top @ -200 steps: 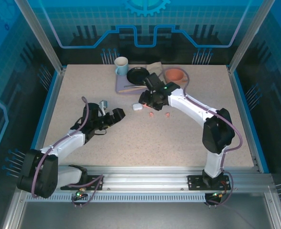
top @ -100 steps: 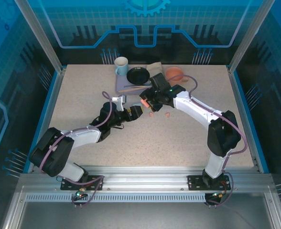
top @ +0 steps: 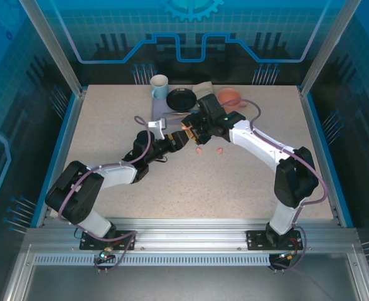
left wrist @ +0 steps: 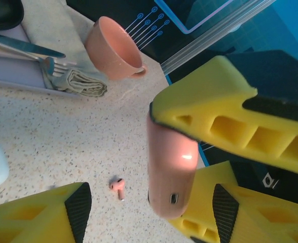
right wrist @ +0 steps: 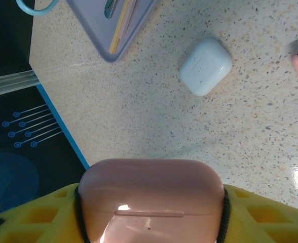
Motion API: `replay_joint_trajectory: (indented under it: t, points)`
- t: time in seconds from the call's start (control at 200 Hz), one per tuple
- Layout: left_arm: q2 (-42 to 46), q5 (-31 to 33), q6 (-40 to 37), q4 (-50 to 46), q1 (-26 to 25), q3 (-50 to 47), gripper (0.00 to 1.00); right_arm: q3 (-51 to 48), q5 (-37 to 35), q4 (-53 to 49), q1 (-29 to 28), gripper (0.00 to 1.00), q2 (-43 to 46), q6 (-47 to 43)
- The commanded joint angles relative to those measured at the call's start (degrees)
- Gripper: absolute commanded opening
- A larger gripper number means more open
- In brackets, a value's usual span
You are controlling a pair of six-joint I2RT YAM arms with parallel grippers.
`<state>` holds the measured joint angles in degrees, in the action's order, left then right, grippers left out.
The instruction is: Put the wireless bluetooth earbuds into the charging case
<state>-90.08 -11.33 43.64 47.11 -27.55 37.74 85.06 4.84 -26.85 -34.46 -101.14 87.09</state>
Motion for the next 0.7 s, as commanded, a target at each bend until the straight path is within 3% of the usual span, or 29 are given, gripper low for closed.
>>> replay_joint_trajectory:
  t: [0.0,0.6,0.695]
  points:
    - [-1.5,0.7,0.6,3.2,-0.3,2.1,0.65,-1.0,1.0,1.5,-0.4,0.46,2.1,1.2]
    - [-3.9,-0.1,0.8,3.6,-0.4,4.6,0.48,-2.3,1.9,2.9,-0.9,0.45,2.9,1.7]
    - [-4.2,-0.1,0.7,3.6,-0.4,4.6,0.41,-2.3,2.0,3.0,-1.0,0.45,2.9,1.8]
